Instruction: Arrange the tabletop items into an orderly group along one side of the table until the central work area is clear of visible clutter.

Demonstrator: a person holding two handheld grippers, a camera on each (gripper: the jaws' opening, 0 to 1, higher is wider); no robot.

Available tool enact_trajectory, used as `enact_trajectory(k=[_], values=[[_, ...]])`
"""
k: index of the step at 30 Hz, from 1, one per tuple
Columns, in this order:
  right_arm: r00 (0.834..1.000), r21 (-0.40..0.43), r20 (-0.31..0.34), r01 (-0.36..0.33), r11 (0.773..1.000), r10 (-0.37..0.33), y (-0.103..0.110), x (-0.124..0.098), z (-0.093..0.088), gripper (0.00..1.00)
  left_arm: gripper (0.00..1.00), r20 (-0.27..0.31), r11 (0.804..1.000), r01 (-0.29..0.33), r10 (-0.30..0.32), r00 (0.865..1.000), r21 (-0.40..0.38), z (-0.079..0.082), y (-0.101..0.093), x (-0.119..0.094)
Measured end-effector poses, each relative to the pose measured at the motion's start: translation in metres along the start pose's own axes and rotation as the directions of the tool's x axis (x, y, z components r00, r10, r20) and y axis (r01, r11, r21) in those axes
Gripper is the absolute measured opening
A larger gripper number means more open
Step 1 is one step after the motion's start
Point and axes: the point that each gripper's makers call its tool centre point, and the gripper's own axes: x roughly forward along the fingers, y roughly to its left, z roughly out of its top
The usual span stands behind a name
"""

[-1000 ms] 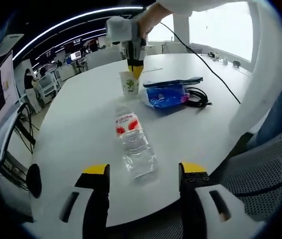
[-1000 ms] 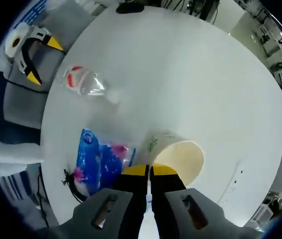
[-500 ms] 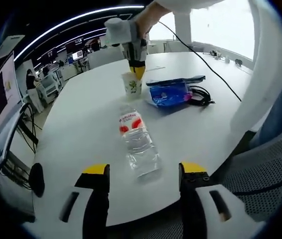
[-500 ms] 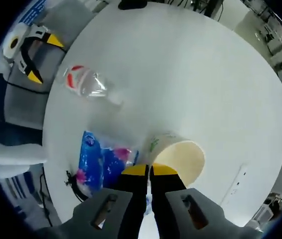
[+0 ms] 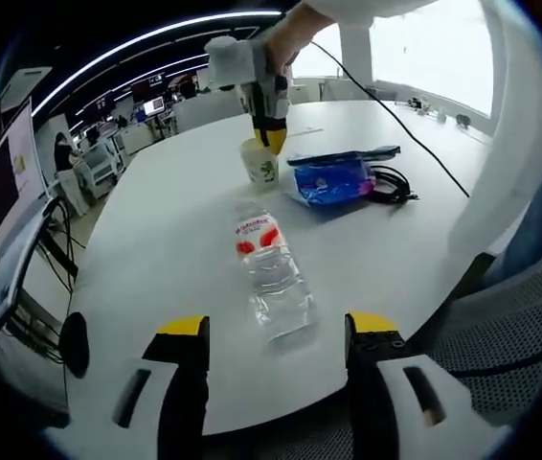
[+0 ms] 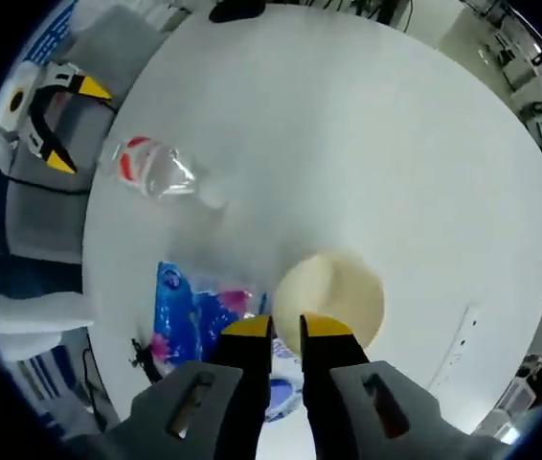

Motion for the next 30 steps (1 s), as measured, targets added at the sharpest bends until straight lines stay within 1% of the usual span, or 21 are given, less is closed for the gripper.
enact_trajectory(k=[3,7,11,15,16,19,22,25,30], values=[[1.0,0.014,0.007,0.018,1.0,-0.018,-0.001,-0.002,0.0,0.17,0.57,-0.002,1.0,-0.013,0.013,1.0,-0.011,0.0,0.003,-0.001],[0.999,0.052,0.044,0.012,0.999,-0.015,0.001,-0.006,0.004,0.19,0.57,-0.003,1.0,-0.014,0.014,1.0,-0.015,0.0,0.003,-0.001],[0.998,0.063,0.055,0.028,0.998,-0.031,0.002,-0.013,0.003,0.22,0.57,-0.01,1.0,-0.008,0.008,1.0,0.0,0.0,0.001,-0.001],[0.997,0.089,0.073,0.033,0.995,-0.039,0.005,-0.02,0.004,0.24,0.57,-0.006,1.0,-0.007,0.007,1.0,-0.001,0.001,0.001,-0.002],[0.995,0.105,0.091,0.042,0.994,-0.051,0.007,-0.025,0.006,0.25,0.57,-0.005,1.0,-0.008,0.008,1.0,-0.002,0.001,0.001,-0.002],[0.992,0.108,0.109,0.051,0.993,-0.063,0.012,-0.033,0.006,0.28,0.58,0.004,1.0,-0.007,0.007,1.0,-0.004,0.003,0.001,-0.003],[0.989,0.134,0.125,0.064,0.989,-0.081,0.015,-0.041,0.005,0.33,0.59,0.014,1.0,-0.005,0.005,1.0,-0.002,0.006,0.0,-0.004],[0.985,0.152,0.15,0.068,0.986,-0.091,0.023,-0.049,0.005,0.34,0.6,0.023,1.0,-0.006,0.006,1.0,-0.001,0.007,0.0,-0.005],[0.977,0.176,0.177,0.085,0.981,-0.116,0.031,-0.06,0.0,0.39,0.61,0.031,1.0,-0.003,0.003,1.0,0.0,0.009,-0.001,-0.006]])
